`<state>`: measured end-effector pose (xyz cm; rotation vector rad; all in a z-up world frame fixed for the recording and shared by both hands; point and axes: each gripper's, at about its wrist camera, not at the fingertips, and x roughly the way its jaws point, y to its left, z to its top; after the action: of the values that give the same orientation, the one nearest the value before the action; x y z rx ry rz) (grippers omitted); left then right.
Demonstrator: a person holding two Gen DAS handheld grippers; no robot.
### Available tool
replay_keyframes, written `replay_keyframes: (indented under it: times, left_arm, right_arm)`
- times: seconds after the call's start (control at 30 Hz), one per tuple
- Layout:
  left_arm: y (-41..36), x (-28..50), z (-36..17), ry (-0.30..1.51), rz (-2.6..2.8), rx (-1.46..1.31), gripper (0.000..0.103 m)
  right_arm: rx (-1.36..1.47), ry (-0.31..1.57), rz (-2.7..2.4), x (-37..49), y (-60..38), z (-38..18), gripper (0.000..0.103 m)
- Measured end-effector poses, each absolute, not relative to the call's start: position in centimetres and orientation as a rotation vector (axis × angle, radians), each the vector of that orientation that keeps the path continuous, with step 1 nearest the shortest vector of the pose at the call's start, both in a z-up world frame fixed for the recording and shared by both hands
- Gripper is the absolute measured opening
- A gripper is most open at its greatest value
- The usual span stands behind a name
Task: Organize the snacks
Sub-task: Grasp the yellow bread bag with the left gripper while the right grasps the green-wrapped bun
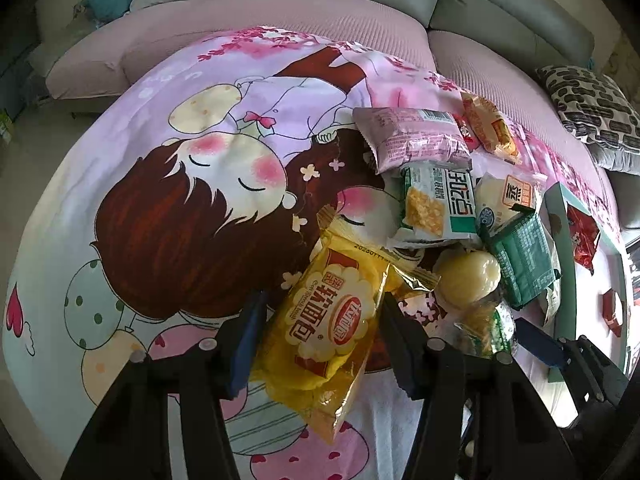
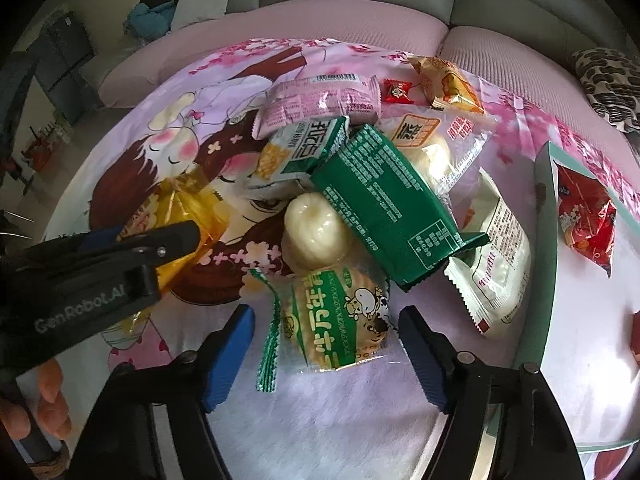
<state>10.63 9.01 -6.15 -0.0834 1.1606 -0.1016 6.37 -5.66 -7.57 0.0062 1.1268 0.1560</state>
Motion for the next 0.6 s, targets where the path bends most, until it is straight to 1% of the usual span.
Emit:
replay_keyframes:
  times: [0.07,0.27,0.37,0.6]
  left_arm:
    - [8.92,10.7,-6.32,1.167,-0.101,-0.08,0.058]
    - [8.85,10.69,-6.51,1.175,-0.101,-0.07,0.058]
    - [8.73,10.68,-6.47,1.175,-0.105,-0.059,0.056]
    - [8.81,10.61,-6.05,1.16,-0.11,-0.065,0.051]
  right_arm:
    - [0.006,1.127,0.138,6.48,-5.9,-7.66,0.063]
    - [0.05,1.123,0.155,6.57,-6.56,-7.75,0.061]
    - [0.056,1.117,0.163,6.47,-6.48,-7.59,0.057]
    - [0.078,1.111,0.171,6.41,-6.68,-7.21,0.056]
